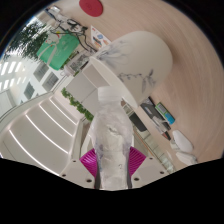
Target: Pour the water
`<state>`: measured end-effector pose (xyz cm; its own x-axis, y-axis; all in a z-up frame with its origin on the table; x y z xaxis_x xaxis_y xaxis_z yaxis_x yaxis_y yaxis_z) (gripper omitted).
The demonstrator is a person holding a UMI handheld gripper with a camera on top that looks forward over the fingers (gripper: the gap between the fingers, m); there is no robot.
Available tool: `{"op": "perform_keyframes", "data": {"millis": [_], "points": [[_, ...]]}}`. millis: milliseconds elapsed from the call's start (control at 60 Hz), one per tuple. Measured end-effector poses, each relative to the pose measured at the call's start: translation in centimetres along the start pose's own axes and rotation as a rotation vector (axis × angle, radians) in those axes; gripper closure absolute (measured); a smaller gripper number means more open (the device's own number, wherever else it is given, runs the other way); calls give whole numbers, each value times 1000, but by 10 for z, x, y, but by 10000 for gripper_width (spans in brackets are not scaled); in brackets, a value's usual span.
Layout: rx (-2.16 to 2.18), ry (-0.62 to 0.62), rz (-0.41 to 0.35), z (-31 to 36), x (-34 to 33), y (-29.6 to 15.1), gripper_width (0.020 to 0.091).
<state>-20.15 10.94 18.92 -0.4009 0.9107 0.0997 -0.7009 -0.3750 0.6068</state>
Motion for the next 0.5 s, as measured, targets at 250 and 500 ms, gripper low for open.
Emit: {"op": "perform_keyframes", "data": {"millis": [250, 500], "points": [[-1054, 77, 182, 86, 1, 54, 747], [-2114, 84, -367, 263, -51, -76, 631]]}}
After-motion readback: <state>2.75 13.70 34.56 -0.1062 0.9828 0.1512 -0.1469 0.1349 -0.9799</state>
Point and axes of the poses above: the point between the fingertips, and its own axes, seen from behind it with the camera up: z to the left, y down, x forward, the way the camera looks, the point moved 3 cm from there along -x, backward, against the way the camera looks, and after that the axes turned 4 degrees about -x, right-handed, at the moved point
